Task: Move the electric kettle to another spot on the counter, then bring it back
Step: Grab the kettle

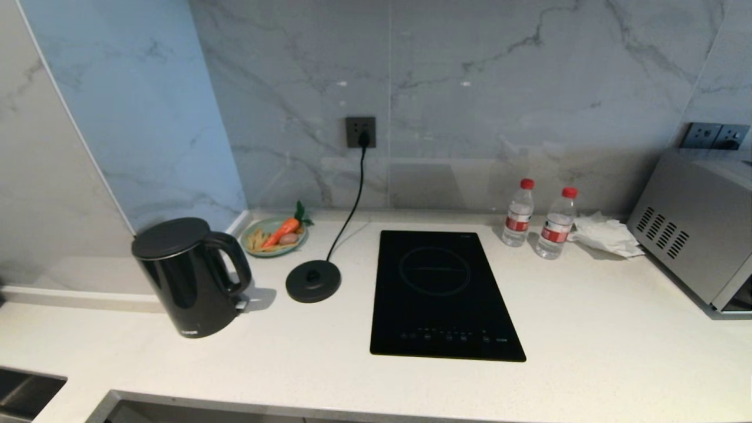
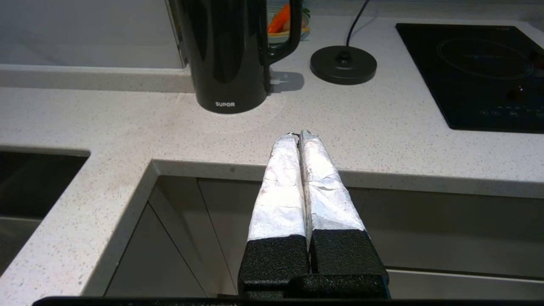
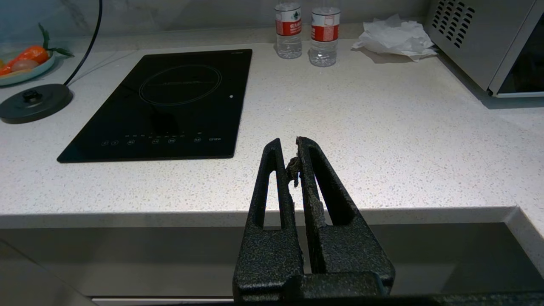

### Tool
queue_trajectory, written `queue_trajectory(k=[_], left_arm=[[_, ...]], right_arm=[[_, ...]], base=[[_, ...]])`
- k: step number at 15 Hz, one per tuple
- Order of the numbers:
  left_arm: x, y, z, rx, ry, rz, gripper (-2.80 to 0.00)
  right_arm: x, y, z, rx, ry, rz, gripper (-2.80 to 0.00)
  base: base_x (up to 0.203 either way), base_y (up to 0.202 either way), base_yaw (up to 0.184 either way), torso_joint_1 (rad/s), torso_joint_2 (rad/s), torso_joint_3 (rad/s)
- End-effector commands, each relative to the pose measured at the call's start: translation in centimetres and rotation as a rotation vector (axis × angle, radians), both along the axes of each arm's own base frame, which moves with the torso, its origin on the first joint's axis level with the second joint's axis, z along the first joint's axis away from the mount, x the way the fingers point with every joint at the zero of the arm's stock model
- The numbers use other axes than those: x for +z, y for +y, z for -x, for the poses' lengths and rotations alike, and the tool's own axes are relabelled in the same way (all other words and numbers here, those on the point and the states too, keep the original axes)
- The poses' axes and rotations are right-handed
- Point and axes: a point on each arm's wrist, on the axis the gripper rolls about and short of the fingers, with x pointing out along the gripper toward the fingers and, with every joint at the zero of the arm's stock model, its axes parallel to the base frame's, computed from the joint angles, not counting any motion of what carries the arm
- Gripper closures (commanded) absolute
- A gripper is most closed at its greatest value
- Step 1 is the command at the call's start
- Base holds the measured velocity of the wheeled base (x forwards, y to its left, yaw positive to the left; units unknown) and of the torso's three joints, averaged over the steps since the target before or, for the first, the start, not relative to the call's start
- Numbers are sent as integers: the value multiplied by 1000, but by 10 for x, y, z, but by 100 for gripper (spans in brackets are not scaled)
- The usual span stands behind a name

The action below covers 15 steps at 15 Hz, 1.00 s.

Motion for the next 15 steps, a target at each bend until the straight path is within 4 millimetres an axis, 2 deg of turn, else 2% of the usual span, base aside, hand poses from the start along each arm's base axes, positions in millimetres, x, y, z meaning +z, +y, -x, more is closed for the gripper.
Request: queue_trajectory(k=[1,7,8,10,15], left_arm=[[0,0,0,0,0,0,0],[0,0,0,5,-1,-2,0],[6,0,2,5,-21,3,0],[28,0,7,-8,-77,5,0],[64,-2,-3,-87,-43,9,0]], right_arm=[[0,0,0,0,2,0,0],[0,0,0,0,2,0,0],[0,0,0,0,0,0,0],[0,0,0,0,2,0,0],[0,0,0,0,2,0,0]], base=[[0,0,0,0,0,0],[0,0,0,0,0,0],[0,0,0,0,0,0],[0,0,0,0,0,0],[0,0,0,0,0,0]])
